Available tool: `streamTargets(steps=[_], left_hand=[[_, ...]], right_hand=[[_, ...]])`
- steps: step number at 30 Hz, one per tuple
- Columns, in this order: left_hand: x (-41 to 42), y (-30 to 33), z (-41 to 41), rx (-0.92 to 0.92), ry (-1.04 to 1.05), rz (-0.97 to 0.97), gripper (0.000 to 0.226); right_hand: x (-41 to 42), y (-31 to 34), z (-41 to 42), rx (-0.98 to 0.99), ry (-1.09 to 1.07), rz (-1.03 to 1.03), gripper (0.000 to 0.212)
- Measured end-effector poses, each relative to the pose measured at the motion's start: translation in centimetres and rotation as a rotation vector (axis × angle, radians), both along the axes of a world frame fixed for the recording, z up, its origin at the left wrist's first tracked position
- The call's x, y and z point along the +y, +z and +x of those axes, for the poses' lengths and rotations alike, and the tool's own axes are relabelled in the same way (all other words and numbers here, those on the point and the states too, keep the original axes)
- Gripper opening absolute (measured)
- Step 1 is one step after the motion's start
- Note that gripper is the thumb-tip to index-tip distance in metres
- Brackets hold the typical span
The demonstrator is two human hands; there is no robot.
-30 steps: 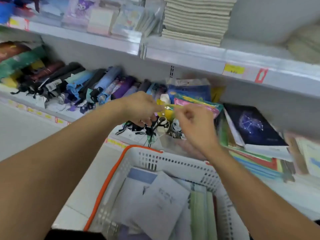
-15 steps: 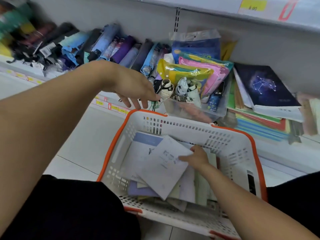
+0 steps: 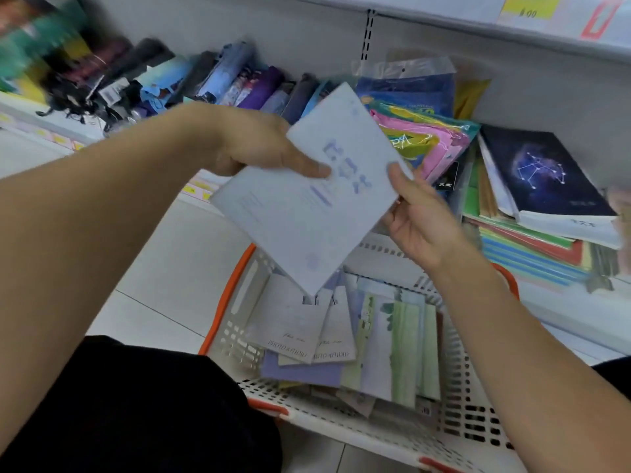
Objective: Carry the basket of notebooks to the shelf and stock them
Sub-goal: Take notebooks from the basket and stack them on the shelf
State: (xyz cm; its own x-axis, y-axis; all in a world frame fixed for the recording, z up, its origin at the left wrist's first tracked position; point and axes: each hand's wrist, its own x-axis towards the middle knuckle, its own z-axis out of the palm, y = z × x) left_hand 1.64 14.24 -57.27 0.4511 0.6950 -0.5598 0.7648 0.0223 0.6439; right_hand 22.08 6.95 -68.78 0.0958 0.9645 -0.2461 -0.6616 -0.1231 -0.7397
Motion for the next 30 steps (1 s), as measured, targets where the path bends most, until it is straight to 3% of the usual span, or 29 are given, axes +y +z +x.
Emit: streamTargets(steps=[1, 2, 4, 5, 8, 13, 17, 20, 24, 26, 28, 30], left_hand=[[0.2, 0.4, -0.1, -0.016, 0.054, 0.084, 0.032], [0.5, 0.6, -0.1, 0.062, 0.064, 0.211, 0.037], [0.8, 0.5, -0.1, 0.253, 0.058, 0.432, 0.056], [0.9, 0.3, -0.2, 0.314, 0.074, 0.479, 0.063], [1.5, -0.2, -1.1, 0.373, 0.115, 0.463, 0.069], [1.9, -0.2, -2.0, 0.332, 0.131, 0.402, 0.06], [2.1, -0.6, -2.3, 0.385, 0.113, 0.438, 0.059], [2.4, -0.8, -2.4, 0.368, 0.116, 0.407, 0.06], [2.7, -1.4, -3.2, 0.356, 0.148, 0.372, 0.051], [2.6, -1.2, -3.6, 0.4, 0.159, 0.387, 0.051], [2.2, -0.7, -3.6, 0.399, 0.174, 0.396, 0.05], [2.0, -0.5, -3.1, 0.162, 0.246, 0.272, 0.05]], right_hand=[[0.3, -0.8, -1.0, -0.032, 0.005, -0.068, 0.019], [0.4, -2.3, -2.2, -0.218, 0.06, -0.184, 0.021], [-0.6, -7.5, -4.5, -0.817, 0.314, -0.463, 0.015], [-1.7, -9.6, -5.9, -0.927, 0.38, -0.59, 0.017], [-3.8, -14.2, -8.8, -0.945, 0.359, -0.692, 0.04], [-2.7, -17.5, -10.5, -0.734, 0.198, -0.831, 0.042], [-2.0, -19.2, -10.0, -0.612, 0.163, -0.839, 0.03], [-1.8, -18.1, -9.5, -0.654, 0.14, -0.708, 0.015], [-2.3, -11.4, -6.0, -0.843, -0.104, -0.391, 0.025], [-2.5, -6.6, -4.0, -0.722, -0.177, -0.225, 0.024], [-2.1, -1.8, -2.3, -0.469, -0.224, -0.092, 0.019], [-0.9, 1.8, -1.5, -0.3, -0.214, -0.021, 0.008]])
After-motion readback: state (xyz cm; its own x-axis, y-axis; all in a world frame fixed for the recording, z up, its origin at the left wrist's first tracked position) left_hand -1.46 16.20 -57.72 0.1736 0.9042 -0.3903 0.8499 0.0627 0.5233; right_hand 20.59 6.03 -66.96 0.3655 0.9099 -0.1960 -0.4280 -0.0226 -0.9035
